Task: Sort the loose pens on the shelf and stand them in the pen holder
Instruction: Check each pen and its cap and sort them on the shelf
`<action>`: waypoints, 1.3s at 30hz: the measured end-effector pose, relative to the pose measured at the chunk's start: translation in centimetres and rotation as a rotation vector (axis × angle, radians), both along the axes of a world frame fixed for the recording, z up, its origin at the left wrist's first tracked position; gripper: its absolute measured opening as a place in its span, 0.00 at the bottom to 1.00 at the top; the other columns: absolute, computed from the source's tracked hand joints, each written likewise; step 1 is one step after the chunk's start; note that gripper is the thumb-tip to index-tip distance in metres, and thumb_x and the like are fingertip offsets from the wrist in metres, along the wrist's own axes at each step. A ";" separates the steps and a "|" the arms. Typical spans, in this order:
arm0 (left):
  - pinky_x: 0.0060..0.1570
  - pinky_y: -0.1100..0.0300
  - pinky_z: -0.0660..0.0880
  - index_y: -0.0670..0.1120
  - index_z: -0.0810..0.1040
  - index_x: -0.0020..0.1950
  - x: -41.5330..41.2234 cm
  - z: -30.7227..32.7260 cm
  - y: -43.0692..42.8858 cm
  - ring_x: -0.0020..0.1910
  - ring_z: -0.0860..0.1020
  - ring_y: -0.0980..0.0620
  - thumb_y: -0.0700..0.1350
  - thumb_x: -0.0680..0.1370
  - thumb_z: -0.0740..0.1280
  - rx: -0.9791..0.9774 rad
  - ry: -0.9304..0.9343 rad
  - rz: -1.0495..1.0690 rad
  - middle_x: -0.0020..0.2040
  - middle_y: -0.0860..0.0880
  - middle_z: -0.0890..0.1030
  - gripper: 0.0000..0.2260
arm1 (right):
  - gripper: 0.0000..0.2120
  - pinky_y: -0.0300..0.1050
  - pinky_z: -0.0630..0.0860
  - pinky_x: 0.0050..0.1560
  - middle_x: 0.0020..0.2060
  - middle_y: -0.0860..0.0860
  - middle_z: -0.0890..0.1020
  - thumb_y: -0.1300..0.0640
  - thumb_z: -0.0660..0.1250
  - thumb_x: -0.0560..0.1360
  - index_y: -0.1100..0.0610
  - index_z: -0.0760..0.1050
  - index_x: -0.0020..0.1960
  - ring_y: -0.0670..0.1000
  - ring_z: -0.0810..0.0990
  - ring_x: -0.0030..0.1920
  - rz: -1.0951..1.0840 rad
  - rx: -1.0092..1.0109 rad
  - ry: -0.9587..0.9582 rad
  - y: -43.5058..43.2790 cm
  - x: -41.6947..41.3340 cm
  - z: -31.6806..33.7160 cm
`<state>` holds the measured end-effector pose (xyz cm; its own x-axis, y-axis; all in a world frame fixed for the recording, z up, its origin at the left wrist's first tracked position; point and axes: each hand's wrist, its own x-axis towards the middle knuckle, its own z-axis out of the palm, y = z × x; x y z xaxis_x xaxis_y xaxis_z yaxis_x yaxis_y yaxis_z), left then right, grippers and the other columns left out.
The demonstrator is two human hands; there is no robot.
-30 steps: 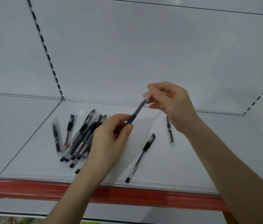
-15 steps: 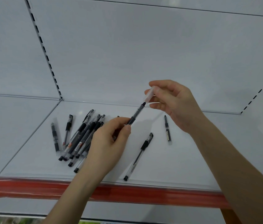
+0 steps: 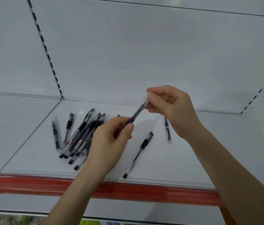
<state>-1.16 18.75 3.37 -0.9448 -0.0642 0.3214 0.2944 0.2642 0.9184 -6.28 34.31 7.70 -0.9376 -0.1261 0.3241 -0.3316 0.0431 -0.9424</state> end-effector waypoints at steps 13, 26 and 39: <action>0.36 0.63 0.72 0.50 0.81 0.42 -0.6 -2.2 0.8 0.34 0.76 0.50 0.41 0.74 0.68 -0.242 0.093 0.105 0.32 0.52 0.77 0.05 | 0.05 0.38 0.79 0.42 0.35 0.53 0.81 0.65 0.64 0.75 0.58 0.77 0.47 0.44 0.81 0.35 0.009 0.075 -0.017 0.2 -0.3 -1.8; 0.33 0.56 0.70 0.42 0.80 0.46 -0.5 -4.3 -0.3 0.38 0.78 0.43 0.49 0.73 0.69 -0.829 0.016 0.236 0.42 0.45 0.78 0.10 | 0.12 0.43 0.70 0.59 0.55 0.58 0.80 0.61 0.61 0.77 0.63 0.76 0.57 0.56 0.77 0.56 -0.250 0.936 -0.028 5.0 -11.1 -6.3; 0.37 0.60 0.67 0.47 0.78 0.49 -0.8 -4.2 -0.5 0.43 0.77 0.48 0.51 0.76 0.63 -0.816 -0.045 0.249 0.45 0.50 0.76 0.09 | 0.11 0.47 0.69 0.54 0.54 0.61 0.76 0.58 0.63 0.75 0.62 0.76 0.55 0.60 0.75 0.56 -0.230 1.210 0.080 1.0 -13.8 -7.3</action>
